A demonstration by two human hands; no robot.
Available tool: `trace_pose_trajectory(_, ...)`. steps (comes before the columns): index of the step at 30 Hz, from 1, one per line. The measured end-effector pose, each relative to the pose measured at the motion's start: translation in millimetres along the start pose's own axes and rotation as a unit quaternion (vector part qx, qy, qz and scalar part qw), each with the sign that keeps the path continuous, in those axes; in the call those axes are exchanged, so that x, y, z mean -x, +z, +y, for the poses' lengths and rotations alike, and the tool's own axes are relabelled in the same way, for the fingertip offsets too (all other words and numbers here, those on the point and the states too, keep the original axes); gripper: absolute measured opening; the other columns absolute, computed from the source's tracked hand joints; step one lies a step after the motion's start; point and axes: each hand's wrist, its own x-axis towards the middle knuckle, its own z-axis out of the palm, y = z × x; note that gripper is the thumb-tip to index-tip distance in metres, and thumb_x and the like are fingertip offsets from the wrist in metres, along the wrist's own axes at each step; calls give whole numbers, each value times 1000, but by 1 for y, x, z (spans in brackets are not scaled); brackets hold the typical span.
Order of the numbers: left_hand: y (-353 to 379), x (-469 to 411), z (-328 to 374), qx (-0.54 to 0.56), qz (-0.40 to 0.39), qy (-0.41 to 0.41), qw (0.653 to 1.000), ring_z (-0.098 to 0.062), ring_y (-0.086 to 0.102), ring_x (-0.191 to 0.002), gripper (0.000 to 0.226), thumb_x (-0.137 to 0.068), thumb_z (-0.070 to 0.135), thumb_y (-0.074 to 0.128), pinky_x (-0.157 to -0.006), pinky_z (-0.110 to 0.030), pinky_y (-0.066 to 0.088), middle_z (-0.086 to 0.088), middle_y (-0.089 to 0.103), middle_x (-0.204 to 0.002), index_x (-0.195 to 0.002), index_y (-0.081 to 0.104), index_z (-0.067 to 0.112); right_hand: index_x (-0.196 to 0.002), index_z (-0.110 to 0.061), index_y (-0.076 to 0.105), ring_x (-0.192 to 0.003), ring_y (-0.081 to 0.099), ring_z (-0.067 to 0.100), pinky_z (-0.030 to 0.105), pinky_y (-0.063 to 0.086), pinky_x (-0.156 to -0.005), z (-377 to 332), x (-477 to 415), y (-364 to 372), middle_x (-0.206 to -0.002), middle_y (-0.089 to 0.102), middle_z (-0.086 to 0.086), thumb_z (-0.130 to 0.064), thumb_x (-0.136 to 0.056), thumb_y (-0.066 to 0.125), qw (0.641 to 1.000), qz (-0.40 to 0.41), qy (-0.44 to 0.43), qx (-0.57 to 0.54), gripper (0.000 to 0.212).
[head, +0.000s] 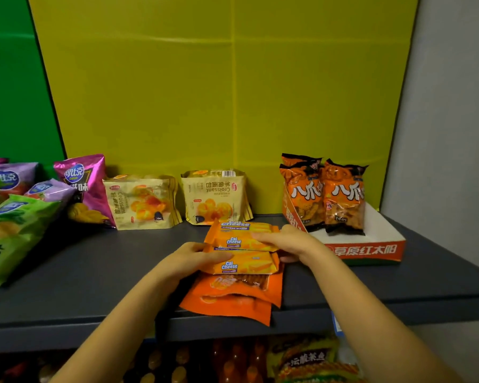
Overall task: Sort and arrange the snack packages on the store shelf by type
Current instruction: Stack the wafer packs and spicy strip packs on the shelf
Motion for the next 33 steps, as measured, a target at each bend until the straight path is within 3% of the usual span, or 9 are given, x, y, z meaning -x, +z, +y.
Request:
trace_pose_trajectory(2,0,-1,-1,27,-1,0,1000,-34,70,-94,50,-66,26,82,-92,-49,52,-15,74,-101,-109,66,7,-78,-24,49,-86,53,9,21,47,-67,4,-2,-1,-87,56,-6,-41,-82,64,999,1,-1,-46,23)
trace_pose_trajectory(5,0,-3,-1,67,-7,20,998,-36,68,-98,58,-60,22,83,-93,-51,51,-16,73,-105,-113,65,8,-85,-22,52,-93,55,12,22,50,-70,6,-2,-4,-91,59,-3,-35,-84,64,997,4,-12,-83,18)
trace_pose_trajectory(8,-1,-8,4,65,-7,48,997,-25,73,-84,70,-45,20,89,-70,-33,59,-8,75,-95,-108,61,11,-98,-18,54,-96,58,14,21,53,-67,3,-2,-9,-101,60,1,-28,-85,65,994,3,-28,-101,19)
trace_pose_trajectory(10,2,-9,11,60,18,56,996,-20,70,-75,58,-50,7,83,-53,-22,54,-4,70,-88,-100,56,13,-106,-16,57,-103,60,18,23,54,-68,-1,-1,-10,-113,61,6,-23,-85,64,993,4,-45,-111,23)
trace_pose_trajectory(14,5,-17,15,74,59,69,993,-21,63,-77,61,-49,6,74,-56,-26,51,-9,65,-93,-107,55,7,-122,-10,55,-109,62,26,20,54,-62,-6,-2,-11,-124,60,12,-22,-87,62,990,32,-88,-107,37)
trace_pose_trajectory(17,3,-20,13,79,68,84,991,-20,63,-77,45,-74,1,72,-58,-26,51,-10,65,-97,-115,55,6,-122,-8,54,-93,68,24,23,54,-64,-9,-8,-16,-122,63,14,-21,-90,58,986,46,-107,-115,35)
trace_pose_trajectory(22,-22,-6,6,148,139,128,971,-11,70,-62,28,-81,-4,62,-59,-28,59,-5,72,-88,-107,60,5,-102,-8,56,-43,65,9,18,54,-47,-21,-13,-24,-96,65,15,-12,-90,57,970,-1,-105,-221,12)
trace_pose_trajectory(27,-81,46,-17,249,239,122,930,-9,69,-53,11,-88,-2,52,-49,-23,57,1,74,-61,-91,61,4,-108,-7,53,-37,63,12,20,53,-40,-58,-22,4,-46,66,2,-8,-88,58,958,-65,-117,-255,21)
trace_pose_trajectory(33,-167,137,-65,285,390,80,872,-7,65,-43,3,-87,4,57,-44,-18,54,1,70,-52,-87,60,4,-106,-7,53,-34,61,11,18,50,-37,-103,-18,82,-38,62,1,-7,-87,58,951,-152,-127,-238,20)
